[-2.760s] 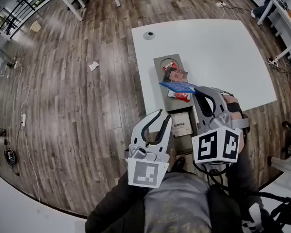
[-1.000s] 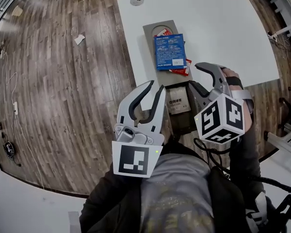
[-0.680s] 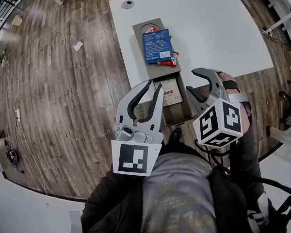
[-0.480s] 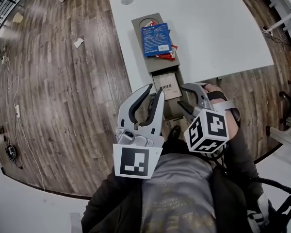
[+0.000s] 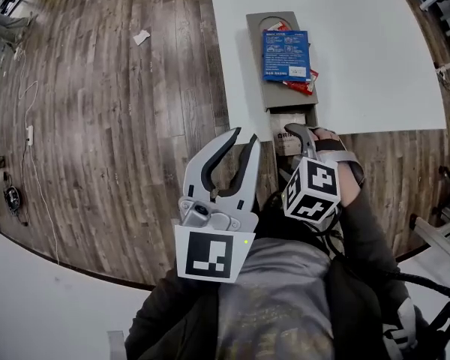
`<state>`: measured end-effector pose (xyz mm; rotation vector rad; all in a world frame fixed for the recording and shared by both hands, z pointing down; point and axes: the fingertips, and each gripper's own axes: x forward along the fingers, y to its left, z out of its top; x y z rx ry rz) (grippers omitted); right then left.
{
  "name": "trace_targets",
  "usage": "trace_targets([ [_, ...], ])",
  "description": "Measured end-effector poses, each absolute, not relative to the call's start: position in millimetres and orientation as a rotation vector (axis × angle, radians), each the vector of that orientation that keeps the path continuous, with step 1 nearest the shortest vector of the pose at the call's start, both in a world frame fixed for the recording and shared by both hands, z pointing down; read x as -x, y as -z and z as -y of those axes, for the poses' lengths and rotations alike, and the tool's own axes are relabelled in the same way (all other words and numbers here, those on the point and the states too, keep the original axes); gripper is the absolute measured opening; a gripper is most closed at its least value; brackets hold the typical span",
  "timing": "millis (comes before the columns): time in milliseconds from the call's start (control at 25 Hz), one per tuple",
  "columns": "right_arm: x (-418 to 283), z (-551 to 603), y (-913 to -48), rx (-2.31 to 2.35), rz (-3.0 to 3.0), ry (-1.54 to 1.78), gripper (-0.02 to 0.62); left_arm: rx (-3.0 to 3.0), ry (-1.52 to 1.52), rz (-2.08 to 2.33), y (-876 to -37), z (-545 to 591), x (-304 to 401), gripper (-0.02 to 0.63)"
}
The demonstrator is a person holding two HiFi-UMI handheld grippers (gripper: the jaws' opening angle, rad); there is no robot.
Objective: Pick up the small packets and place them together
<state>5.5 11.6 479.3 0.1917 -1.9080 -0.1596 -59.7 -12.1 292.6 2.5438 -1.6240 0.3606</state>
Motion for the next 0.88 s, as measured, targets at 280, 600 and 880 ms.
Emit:
trace_targets([
  [280, -4.8, 0.8, -499.6, -0.078, 1.866, 0.044, 0.390, -2.497, -0.378, 1.598, -310.1, 40.2, 81.8, 0.074],
  [600, -13.5, 27.3, -491.1, -0.208, 1.834, 0.121, 0.058, -2.531, -0.342, 1.504, -315.8, 57.8, 72.8, 0.074],
  [880, -17.6, 24.7, -464.0, -0.329, 1.894, 0.139, 0.046, -2.581, -0.332, 1.466, -307.6, 48.0, 55.1, 0.074],
])
